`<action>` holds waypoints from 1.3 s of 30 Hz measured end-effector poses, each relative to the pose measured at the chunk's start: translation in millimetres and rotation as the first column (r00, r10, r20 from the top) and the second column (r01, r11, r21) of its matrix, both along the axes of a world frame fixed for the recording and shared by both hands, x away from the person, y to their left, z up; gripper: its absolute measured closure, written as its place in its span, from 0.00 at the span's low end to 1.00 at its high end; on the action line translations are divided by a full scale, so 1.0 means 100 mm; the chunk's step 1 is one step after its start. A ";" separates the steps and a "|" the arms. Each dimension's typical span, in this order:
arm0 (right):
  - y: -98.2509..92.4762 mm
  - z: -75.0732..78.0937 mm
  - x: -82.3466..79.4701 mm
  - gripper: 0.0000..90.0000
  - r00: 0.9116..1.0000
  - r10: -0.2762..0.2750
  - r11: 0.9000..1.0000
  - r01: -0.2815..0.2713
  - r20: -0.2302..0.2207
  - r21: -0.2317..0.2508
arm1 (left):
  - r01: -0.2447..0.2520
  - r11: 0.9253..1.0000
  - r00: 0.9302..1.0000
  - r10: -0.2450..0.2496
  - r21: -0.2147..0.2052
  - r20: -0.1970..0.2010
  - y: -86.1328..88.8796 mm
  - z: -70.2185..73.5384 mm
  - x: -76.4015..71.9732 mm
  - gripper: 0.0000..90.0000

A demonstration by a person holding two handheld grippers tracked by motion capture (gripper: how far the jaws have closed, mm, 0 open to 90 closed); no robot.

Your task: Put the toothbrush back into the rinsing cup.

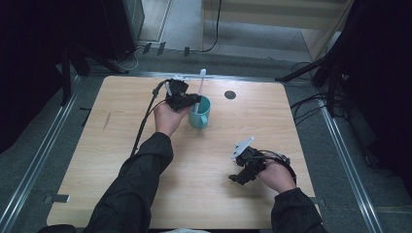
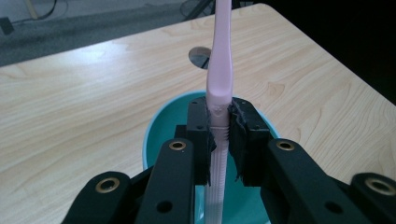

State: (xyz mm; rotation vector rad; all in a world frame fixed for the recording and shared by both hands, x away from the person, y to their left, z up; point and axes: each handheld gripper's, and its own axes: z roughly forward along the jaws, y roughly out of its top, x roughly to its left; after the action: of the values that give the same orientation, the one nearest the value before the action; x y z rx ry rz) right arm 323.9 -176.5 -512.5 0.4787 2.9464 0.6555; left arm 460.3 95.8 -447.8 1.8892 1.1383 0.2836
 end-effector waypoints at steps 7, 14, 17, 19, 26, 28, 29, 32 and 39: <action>0.00 0.00 0.00 0.23 1.000 0.001 1.000 -0.001 0.001 -0.003 | -0.003 1.000 1.000 0.003 0.008 -0.017 0.00 -0.08 -0.01 0.87; 0.01 -0.01 0.00 0.23 1.000 0.004 1.000 -0.004 -0.002 -0.002 | 0.004 1.000 1.000 -0.003 0.029 -0.031 0.01 -0.11 0.00 0.86; 0.01 -0.01 0.00 0.23 1.000 0.005 1.000 -0.005 -0.002 -0.004 | 0.004 1.000 0.999 -0.003 0.030 -0.040 0.00 -0.12 0.00 0.86; 0.01 -0.01 0.00 0.23 1.000 0.005 1.000 -0.005 -0.001 -0.003 | 0.011 0.999 0.999 -0.009 0.038 -0.047 0.00 -0.14 0.01 0.86; 0.00 -0.01 0.00 0.23 1.000 0.003 1.000 -0.003 -0.003 -0.003 | 0.014 0.999 0.998 -0.011 0.044 -0.068 -0.01 -0.17 0.02 0.86; 0.00 0.00 0.00 0.23 1.000 0.003 1.000 -0.003 -0.002 -0.003 | 0.013 0.999 0.997 -0.010 0.041 -0.071 -0.01 -0.17 0.02 0.86; 0.00 0.00 0.00 0.23 1.000 0.003 1.000 -0.003 -0.002 -0.003 | 0.013 0.999 0.997 -0.010 0.041 -0.071 -0.01 -0.18 0.02 0.86; 0.00 0.00 0.00 0.23 1.000 0.003 1.000 -0.003 -0.002 -0.004 | 0.021 0.999 0.997 -0.017 0.045 -0.081 -0.01 -0.17 0.02 0.85; 0.01 -0.01 0.00 0.23 1.000 0.006 1.000 -0.006 -0.002 -0.004 | 0.029 0.999 0.996 -0.026 0.036 -0.084 0.02 -0.09 -0.01 0.78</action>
State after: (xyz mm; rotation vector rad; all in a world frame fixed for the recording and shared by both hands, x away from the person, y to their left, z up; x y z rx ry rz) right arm 324.3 -175.9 -513.2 0.4698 2.9516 0.6505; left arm 459.4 98.2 -456.7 1.9643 1.1690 0.2133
